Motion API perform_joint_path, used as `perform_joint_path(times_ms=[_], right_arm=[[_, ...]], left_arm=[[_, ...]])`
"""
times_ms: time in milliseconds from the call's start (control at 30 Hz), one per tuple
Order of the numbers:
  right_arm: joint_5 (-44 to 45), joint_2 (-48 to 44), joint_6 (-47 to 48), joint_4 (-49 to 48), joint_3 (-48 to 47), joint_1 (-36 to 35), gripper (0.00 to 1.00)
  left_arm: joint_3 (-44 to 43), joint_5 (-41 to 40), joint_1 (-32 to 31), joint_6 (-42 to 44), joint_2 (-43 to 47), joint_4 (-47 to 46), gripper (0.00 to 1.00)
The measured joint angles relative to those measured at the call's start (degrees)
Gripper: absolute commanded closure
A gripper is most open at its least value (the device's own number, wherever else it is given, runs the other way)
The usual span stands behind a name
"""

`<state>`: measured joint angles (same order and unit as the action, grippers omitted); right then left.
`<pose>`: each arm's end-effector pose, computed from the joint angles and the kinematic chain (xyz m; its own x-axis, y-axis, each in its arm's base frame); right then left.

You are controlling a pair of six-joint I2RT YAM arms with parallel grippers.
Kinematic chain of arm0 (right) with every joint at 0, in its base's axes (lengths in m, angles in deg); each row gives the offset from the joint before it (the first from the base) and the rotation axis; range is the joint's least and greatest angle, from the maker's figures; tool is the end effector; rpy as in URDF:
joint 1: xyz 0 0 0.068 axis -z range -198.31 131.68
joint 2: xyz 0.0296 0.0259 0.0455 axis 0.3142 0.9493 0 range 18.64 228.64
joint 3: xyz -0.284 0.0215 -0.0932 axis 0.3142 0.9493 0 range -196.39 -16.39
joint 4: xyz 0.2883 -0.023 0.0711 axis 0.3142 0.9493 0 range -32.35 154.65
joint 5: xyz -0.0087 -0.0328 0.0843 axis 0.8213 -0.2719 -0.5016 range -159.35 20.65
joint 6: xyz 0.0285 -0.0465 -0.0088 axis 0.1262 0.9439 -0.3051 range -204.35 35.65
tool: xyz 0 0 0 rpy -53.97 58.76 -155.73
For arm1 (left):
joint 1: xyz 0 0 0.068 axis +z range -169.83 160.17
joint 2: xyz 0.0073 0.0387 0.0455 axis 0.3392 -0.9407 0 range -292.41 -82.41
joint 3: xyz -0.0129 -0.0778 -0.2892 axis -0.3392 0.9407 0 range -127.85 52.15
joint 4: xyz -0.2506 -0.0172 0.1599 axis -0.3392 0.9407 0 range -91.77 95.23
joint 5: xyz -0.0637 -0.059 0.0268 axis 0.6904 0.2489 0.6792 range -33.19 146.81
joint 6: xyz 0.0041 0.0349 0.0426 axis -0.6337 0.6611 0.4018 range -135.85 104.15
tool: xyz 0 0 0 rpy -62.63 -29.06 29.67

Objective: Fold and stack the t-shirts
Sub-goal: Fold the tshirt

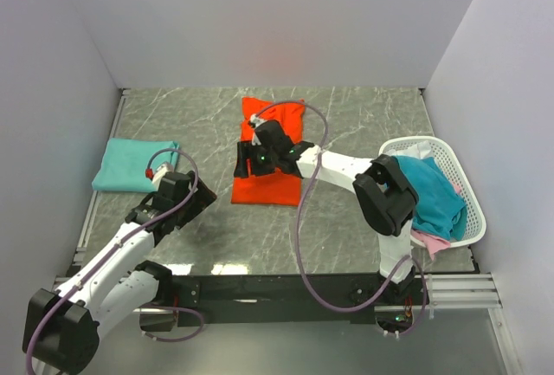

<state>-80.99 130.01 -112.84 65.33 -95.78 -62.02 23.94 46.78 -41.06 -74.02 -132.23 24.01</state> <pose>0.3445 0.3398 0.2152 -0.7819 -0.1010 -0.6152 -0.4734 0.7383 0.4805 0.1818 -0.0636 0.2060 -0.5715 -0.6756 -0.4658 -0.4528 0.7330 -0.5077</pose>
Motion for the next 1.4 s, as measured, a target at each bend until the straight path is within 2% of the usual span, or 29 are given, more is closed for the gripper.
perform_joint_path(times_ms=[200, 600, 933, 1033, 1267, 1400], right_arm=[[-1.7, 6.2, -0.2, -0.1, -5.0, -0.5, 0.3], [-0.6, 19.6, 0.5, 5.9, -24.3, 3.3, 0.3], [-0.2, 19.4, 3.7, 10.9, -29.6, 5.6, 0.3], [0.9, 14.1, 4.3, 9.9, -24.2, 5.6, 0.29], [6.1, -14.5, 2.0, 6.6, 5.0, 5.7, 0.28], [8.7, -24.8, -0.9, 5.2, 18.3, 6.1, 0.27]], left_arm=[[0.0, 0.1, 0.0, 0.0, 0.1, -0.1, 0.01], [0.0, 0.1, 0.0, 0.0, 1.6, 0.3, 0.01], [0.0, 1.4, 0.0, 0.2, 0.9, -0.8, 0.01], [-0.1, 2.9, 0.0, 0.7, -1.6, -2.8, 0.01], [-2.1, 7.8, 0.0, 2.6, -12.7, -8.9, 0.01], [-3.0, 10.7, 0.0, 3.5, -19.4, -13.1, 0.12]])
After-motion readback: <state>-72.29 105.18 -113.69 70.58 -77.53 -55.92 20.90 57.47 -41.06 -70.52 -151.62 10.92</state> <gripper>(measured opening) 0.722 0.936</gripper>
